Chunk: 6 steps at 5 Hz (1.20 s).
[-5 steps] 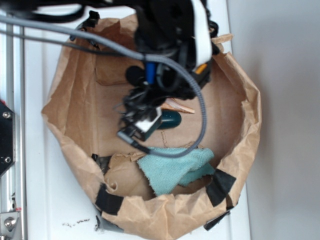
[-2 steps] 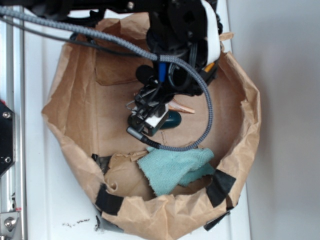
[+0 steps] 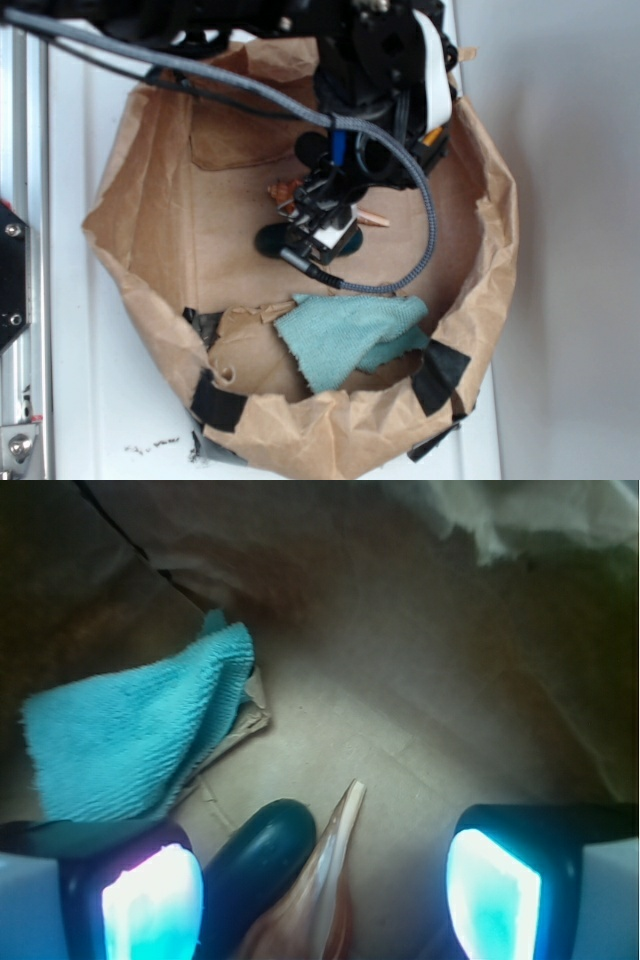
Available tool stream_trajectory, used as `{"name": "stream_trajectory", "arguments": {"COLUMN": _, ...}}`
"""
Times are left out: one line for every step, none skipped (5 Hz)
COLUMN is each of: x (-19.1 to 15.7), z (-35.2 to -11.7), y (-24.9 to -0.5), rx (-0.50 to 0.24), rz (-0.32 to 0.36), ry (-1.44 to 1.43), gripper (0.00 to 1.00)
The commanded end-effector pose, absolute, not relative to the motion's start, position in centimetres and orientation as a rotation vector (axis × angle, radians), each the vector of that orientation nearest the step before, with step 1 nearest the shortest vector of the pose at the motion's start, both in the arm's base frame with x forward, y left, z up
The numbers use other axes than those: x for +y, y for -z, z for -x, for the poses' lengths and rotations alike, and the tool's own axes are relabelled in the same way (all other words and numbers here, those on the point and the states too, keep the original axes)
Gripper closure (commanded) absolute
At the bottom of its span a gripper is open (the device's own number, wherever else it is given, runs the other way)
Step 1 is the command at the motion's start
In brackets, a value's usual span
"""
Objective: Grab the shell.
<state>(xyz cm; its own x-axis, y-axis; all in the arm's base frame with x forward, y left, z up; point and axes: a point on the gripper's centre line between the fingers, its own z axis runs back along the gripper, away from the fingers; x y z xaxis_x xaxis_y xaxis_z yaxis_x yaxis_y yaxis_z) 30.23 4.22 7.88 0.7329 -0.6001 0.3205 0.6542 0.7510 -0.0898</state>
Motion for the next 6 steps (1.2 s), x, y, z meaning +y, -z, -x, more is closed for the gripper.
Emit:
{"name": "stream_trajectory", "arguments": {"x": 4.8, "z": -29.6, "y": -10.8, "rx": -0.324, "rz": 0.094, "ry": 0.871, "gripper": 0.0}}
{"name": "stream_trajectory", "arguments": {"x": 5.3, "z": -28.9, "y": -10.3, "rx": -0.299, "rz": 0.048, "ry": 0.958, "gripper": 0.0}}
{"name": "stream_trajectory", "arguments": {"x": 5.6, "z": -28.9, "y": -7.7, "rx": -0.324, "rz": -0.076, "ry": 1.004, "gripper": 0.0}}
{"name": "stream_trajectory", "arguments": {"x": 5.5, "z": -29.3, "y": -6.0, "rx": -0.289, "rz": -0.097, "ry": 1.0, "gripper": 0.0}}
{"name": "stream_trajectory", "arguments": {"x": 5.0, "z": -28.4, "y": -4.8, "rx": -0.254, "rz": -0.055, "ry": 1.026, "gripper": 0.0}}
{"name": "stream_trajectory", "arguments": {"x": 4.7, "z": -25.8, "y": -4.8, "rx": -0.249, "rz": 0.002, "ry": 1.004, "gripper": 0.0}}
